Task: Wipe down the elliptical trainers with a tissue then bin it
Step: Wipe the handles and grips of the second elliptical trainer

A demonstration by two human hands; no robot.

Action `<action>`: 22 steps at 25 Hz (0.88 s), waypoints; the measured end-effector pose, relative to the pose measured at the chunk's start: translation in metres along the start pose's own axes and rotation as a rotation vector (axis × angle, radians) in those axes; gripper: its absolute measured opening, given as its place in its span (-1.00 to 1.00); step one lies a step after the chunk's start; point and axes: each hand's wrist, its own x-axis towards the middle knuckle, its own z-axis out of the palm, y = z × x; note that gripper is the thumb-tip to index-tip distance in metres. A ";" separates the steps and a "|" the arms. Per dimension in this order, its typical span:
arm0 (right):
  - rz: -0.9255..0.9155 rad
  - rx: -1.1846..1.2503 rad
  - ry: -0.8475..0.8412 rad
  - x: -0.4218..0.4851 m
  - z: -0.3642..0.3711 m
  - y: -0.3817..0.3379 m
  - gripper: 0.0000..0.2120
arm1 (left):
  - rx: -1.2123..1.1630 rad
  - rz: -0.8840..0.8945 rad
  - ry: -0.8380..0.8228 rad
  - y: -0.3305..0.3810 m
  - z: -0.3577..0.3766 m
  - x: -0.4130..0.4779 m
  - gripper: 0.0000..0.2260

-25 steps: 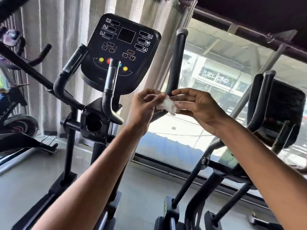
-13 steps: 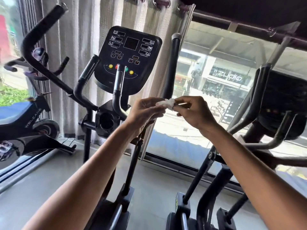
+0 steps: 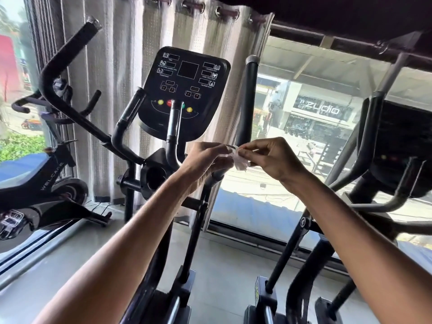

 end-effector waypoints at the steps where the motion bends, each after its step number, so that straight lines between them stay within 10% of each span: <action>1: -0.002 -0.008 0.026 0.003 0.001 0.000 -0.91 | -0.015 0.009 -0.014 -0.003 -0.004 0.003 -0.85; 13: 0.068 -0.023 0.174 0.022 0.015 0.004 -0.82 | 0.143 -0.058 -0.192 -0.007 -0.016 0.017 -0.90; 22: 0.309 0.407 0.047 0.009 0.012 0.005 -0.58 | 0.093 -0.033 0.030 -0.011 -0.005 0.019 -0.70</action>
